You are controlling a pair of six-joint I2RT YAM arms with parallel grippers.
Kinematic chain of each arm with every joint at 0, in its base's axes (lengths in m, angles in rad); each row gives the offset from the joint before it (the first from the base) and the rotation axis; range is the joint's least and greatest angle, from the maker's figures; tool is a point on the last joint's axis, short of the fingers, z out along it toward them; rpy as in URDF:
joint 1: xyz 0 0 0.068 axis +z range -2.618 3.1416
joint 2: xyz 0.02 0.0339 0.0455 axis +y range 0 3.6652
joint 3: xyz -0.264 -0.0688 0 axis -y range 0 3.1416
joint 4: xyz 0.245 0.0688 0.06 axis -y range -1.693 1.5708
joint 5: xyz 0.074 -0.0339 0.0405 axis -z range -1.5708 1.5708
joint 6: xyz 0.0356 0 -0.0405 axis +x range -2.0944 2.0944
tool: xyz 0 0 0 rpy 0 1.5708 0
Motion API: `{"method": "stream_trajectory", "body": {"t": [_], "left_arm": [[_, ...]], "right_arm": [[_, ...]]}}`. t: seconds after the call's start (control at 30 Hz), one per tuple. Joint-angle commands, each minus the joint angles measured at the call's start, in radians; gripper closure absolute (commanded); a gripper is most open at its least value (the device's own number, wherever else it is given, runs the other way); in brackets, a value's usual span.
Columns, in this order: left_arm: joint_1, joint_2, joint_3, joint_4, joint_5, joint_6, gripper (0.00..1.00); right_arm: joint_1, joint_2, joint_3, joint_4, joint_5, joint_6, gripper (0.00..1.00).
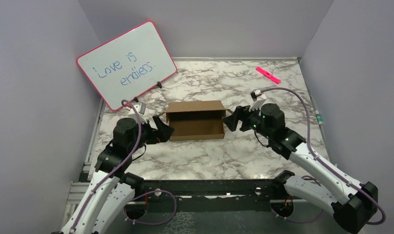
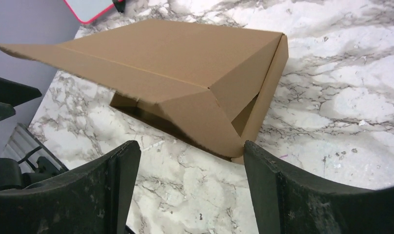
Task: Fold the paper box
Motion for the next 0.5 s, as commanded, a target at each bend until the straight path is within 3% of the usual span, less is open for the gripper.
{"method": "stream_trajectory", "body": {"t": [0.0, 0.2, 0.47], "left_arm": [[-0.006, -0.039, 0.132, -0.111, -0.066, 0.008, 0.07], [-0.006, 0.045, 0.330, -0.135, -0.167, 0.076, 0.08], [-0.005, 0.301, 0.480, -0.120, -0.297, 0.211, 0.13]], "right_arm": [[0.007, -0.059, 0.103, -0.134, 0.021, -0.035, 0.18], [0.007, -0.054, 0.248, -0.217, 0.066, -0.054, 0.17], [0.005, 0.124, 0.380, -0.260, 0.168, -0.095, 0.18]]}}
